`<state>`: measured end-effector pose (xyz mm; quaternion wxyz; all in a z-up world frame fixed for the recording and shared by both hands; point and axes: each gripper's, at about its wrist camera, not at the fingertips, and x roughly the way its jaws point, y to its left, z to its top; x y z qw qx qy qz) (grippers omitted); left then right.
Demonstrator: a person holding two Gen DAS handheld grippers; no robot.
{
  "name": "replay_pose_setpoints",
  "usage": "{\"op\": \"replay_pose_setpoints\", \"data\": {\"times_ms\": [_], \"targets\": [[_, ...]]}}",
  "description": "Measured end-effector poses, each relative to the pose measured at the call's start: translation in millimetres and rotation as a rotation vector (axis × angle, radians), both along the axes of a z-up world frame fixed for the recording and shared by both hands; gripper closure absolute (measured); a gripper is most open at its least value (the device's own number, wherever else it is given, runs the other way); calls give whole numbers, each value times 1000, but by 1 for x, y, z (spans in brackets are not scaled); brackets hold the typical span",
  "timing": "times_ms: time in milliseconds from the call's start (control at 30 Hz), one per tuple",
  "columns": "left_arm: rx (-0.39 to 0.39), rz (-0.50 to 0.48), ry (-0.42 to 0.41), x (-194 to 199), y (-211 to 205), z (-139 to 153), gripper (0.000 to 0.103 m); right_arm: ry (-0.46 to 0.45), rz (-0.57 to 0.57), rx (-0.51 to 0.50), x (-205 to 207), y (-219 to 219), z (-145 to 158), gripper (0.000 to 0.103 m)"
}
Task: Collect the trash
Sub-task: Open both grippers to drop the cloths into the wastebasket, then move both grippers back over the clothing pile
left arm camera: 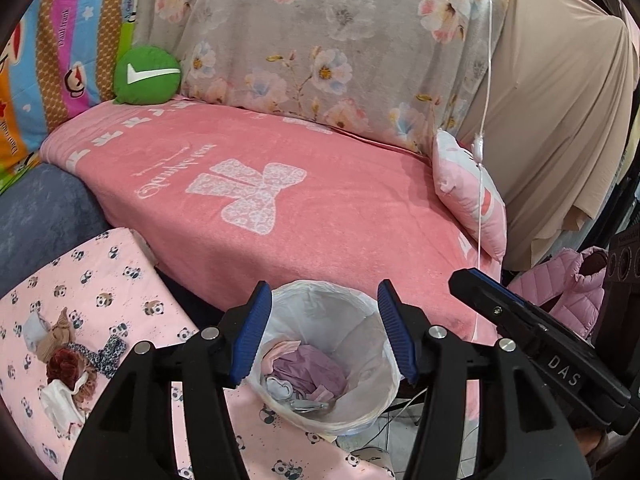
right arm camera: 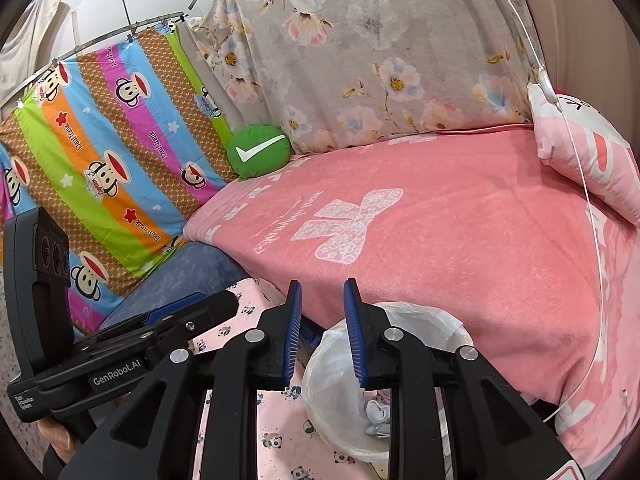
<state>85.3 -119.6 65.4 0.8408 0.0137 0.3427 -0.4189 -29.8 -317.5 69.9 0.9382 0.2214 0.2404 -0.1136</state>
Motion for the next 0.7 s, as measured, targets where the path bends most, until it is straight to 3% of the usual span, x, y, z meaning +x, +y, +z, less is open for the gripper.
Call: {"op": "replay_pose_setpoints", "data": {"times_ms": [333,600,700], "targets": [[22,143,7,19,53,-15,50,31,77,-2,21,34,-10,79],[51,292,10,35,111,-31,41,71,163,-10,46,81,-21,79],[75,356,-1,40,133,-37,32,86,195,-15,56,100,-27,79]]}}
